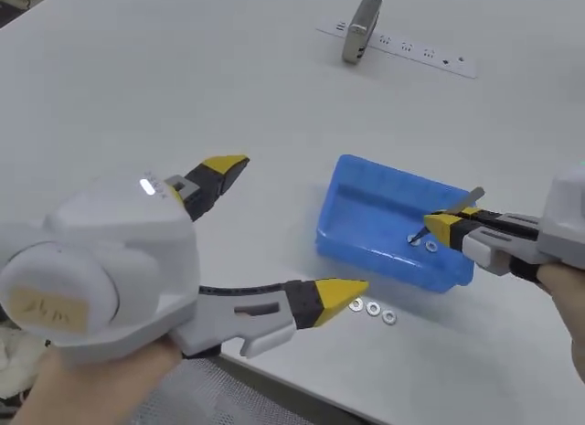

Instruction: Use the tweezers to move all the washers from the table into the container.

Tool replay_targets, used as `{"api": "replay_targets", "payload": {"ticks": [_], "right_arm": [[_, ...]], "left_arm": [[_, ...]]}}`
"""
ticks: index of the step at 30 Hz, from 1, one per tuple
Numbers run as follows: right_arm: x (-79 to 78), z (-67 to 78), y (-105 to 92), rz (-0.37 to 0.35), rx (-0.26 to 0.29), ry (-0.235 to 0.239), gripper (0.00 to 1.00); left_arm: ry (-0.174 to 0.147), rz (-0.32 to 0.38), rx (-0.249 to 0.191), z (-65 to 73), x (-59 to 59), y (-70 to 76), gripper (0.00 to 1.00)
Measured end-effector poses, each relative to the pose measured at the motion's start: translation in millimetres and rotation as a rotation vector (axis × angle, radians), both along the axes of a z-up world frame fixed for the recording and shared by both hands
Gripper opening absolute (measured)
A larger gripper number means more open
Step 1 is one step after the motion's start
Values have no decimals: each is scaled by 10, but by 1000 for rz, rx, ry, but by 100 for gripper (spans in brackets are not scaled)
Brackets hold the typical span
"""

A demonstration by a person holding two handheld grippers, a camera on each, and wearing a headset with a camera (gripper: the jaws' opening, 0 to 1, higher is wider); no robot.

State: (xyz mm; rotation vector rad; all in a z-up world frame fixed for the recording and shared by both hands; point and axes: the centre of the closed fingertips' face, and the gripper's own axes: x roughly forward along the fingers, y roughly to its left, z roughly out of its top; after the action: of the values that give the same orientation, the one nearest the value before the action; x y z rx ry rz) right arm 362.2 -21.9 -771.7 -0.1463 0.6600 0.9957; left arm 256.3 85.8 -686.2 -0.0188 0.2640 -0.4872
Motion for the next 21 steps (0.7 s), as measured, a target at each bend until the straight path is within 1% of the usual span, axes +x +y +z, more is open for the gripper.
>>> {"api": "replay_targets", "payload": {"ticks": [3,6,11,14,15,19,21], "right_arm": [[-18,21,-33,-13,19,7,4],[-49,54,-67,-20,24,5,4],[-120,214,-94,-37,78,-1,4],[-178,352,-93,-48,124,-10,3],[-187,368,-93,-49,129,-11,3],[-268,504,-94,-59,164,-28,3],[-338,566,-70,-47,193,-30,3]], "left_arm": [[0,-1,2,-1,-2,-2,94],[3,0,4,-7,-3,3,93],[5,-4,5,-11,-6,-5,93],[5,-7,8,-14,-8,-11,93],[6,-8,8,-16,-9,-12,93],[8,-9,9,-20,-9,-14,93],[7,-8,12,-22,-8,-13,93]]}}
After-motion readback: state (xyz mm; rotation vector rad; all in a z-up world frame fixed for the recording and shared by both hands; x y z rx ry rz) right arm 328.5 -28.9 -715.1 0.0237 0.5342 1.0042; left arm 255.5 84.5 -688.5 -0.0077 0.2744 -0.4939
